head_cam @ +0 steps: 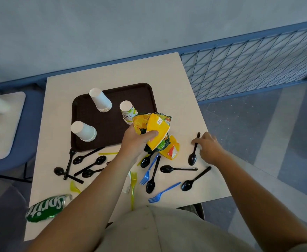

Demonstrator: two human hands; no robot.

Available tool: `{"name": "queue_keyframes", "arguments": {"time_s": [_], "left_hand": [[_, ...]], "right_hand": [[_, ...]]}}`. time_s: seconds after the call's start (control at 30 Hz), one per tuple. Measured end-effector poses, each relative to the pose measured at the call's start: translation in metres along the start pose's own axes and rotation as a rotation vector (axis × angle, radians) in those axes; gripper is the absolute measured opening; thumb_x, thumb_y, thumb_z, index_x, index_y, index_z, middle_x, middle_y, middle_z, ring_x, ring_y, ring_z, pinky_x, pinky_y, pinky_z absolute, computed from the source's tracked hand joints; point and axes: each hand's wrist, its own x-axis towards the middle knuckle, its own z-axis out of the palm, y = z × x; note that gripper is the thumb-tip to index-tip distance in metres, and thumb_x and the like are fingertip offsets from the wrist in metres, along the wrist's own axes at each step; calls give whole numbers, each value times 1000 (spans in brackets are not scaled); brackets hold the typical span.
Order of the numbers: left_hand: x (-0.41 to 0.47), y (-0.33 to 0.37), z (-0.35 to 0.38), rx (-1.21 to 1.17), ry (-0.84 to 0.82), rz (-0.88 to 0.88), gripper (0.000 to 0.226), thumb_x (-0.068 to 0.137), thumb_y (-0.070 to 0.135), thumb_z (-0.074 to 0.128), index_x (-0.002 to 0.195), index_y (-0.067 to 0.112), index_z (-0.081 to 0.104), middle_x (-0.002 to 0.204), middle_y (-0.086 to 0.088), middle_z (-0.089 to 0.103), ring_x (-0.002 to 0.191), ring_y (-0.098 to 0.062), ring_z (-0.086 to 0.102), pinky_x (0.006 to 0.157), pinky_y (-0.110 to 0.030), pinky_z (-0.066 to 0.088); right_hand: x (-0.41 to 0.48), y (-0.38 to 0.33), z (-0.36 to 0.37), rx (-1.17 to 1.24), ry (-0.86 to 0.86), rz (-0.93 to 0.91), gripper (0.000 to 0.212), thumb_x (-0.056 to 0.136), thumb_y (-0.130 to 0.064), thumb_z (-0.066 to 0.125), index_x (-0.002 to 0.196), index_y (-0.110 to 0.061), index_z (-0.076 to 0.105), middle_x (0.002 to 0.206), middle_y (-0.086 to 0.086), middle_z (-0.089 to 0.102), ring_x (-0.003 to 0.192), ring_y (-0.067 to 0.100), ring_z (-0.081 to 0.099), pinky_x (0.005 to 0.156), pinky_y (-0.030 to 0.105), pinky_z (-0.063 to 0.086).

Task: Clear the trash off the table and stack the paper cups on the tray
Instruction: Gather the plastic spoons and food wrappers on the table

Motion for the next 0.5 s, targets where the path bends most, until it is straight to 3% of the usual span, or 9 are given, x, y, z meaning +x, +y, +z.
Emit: {"name": "queue_keyframes", "arguments": {"time_s": [0.13,0.3,0.5], "left_hand": [[3,-1,1,-5,-5,-11,38,86,8,82,121,19,71,111,-1,79,105,-19,75,94,-42,60],[2,0,2,-21,-5,-15,37,86,6,81,120,19,71,111,-2,79,104,-19,76,92,-39,61],[5,0,-4,-6,5,-3,39,86,10,82,122,20,70,113,0,79,107,-19,75,96,-44,60]], "right_hand": [[7,5,12,-76,24,-40,44,99,-12,52,136,-35,55,128,5,41,115,28,44,97,41,48],[14,11,8,-205,66,-128,22,97,-15,59,116,-27,61,116,4,42,109,27,43,79,37,50],[21,24,-5,-291,72,-125,18,97,-30,66,115,-26,64,123,4,44,115,28,41,96,42,48]]}}
